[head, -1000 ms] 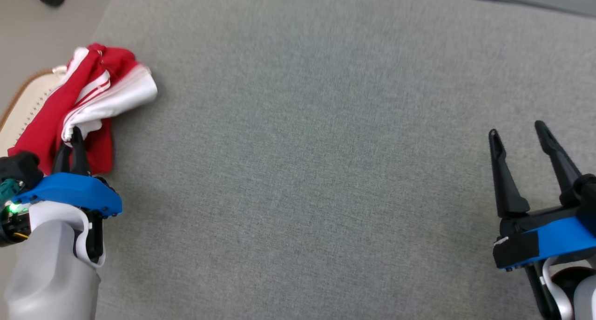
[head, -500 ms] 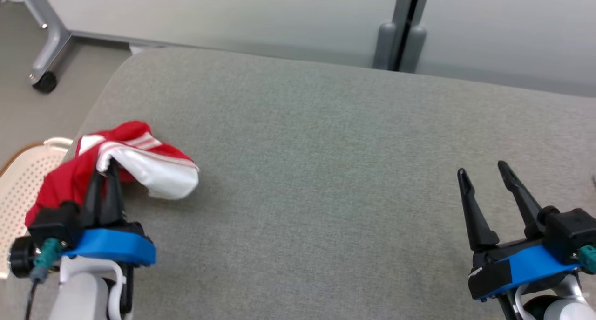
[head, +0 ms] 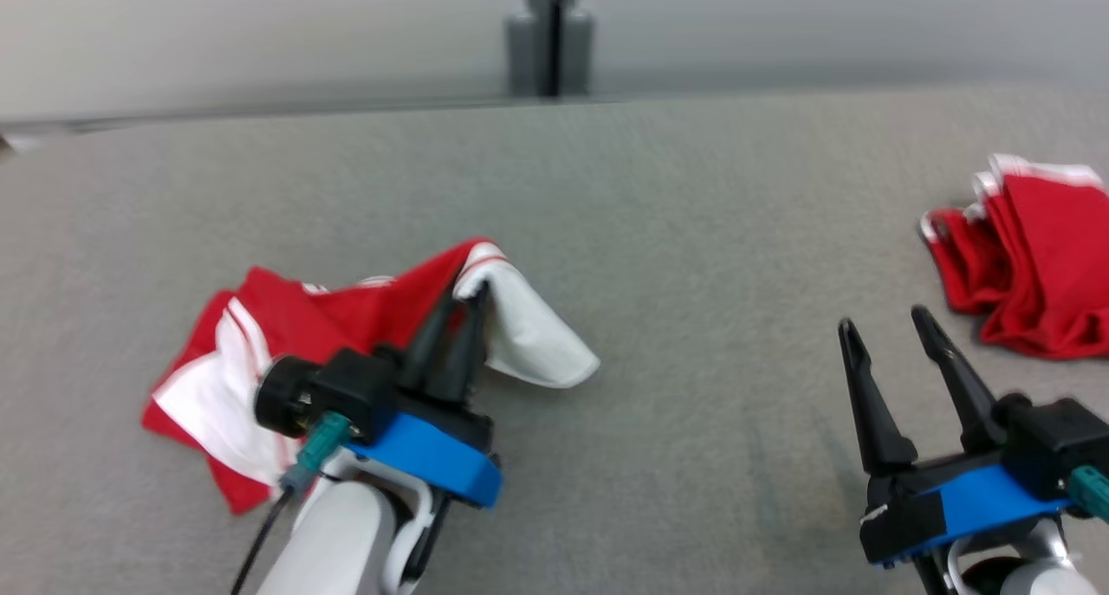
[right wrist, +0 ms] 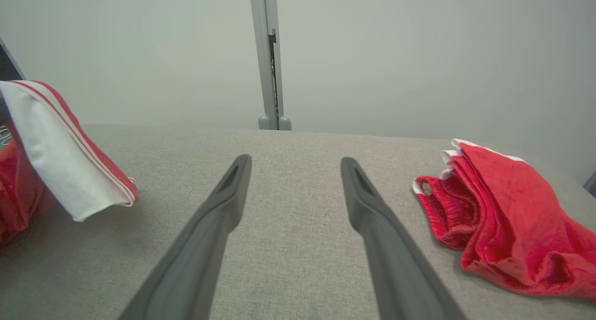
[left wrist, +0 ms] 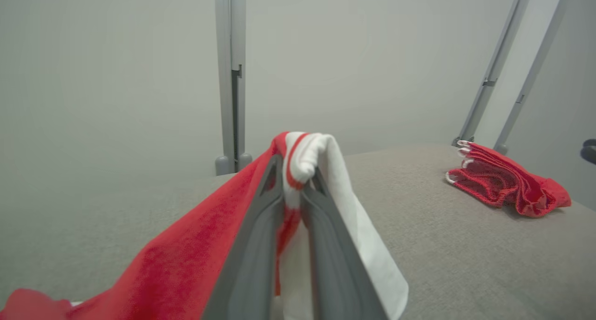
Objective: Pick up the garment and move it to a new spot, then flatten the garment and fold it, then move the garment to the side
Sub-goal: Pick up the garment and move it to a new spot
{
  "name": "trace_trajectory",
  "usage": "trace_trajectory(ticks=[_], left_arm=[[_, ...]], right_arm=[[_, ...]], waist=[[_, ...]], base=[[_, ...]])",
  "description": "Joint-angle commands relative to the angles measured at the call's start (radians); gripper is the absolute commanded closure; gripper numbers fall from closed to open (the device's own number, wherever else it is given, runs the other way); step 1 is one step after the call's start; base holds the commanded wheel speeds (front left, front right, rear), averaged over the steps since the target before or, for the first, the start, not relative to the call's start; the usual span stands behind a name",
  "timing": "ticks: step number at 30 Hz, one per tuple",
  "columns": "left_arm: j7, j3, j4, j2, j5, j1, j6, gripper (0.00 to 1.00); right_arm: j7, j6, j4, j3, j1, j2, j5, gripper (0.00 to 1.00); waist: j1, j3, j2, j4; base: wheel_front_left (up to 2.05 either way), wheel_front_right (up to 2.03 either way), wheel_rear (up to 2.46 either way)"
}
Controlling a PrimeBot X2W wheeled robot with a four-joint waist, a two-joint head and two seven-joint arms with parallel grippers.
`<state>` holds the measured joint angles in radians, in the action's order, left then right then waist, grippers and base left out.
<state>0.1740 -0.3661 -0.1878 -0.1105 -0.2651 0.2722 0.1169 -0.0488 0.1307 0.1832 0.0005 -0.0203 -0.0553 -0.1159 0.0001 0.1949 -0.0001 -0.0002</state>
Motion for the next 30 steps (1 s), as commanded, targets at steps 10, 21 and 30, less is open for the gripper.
trace_trajectory(ticks=[10, 21, 30], left_arm=[[-0.023, -0.273, -0.038, 0.034, -0.027, 0.179, 0.016, 1.0], [0.014, -0.44, -0.131, -0.007, -0.091, 0.243, 0.014, 0.0], [0.065, -0.372, -0.029, -0.062, -0.111, 0.181, -0.044, 0.0]], right_arm=[[0.067, 0.0, -0.046, 0.002, -0.041, 0.004, -0.045, 0.0], [0.131, 0.0, -0.116, -0.008, -0.069, 0.005, -0.079, 0.0], [0.097, 0.0, -0.115, -0.03, -0.049, 0.005, -0.045, 0.0]], waist=[[-0.0001, 0.124, 0.0001, -0.204], [-0.0001, 0.172, 0.0001, -0.229], [-0.0001, 0.062, 0.0001, -0.114]], base=[[0.0, 0.0, 0.0], [0.0, 0.0, 0.0], [0.0, 0.0, 0.0]])
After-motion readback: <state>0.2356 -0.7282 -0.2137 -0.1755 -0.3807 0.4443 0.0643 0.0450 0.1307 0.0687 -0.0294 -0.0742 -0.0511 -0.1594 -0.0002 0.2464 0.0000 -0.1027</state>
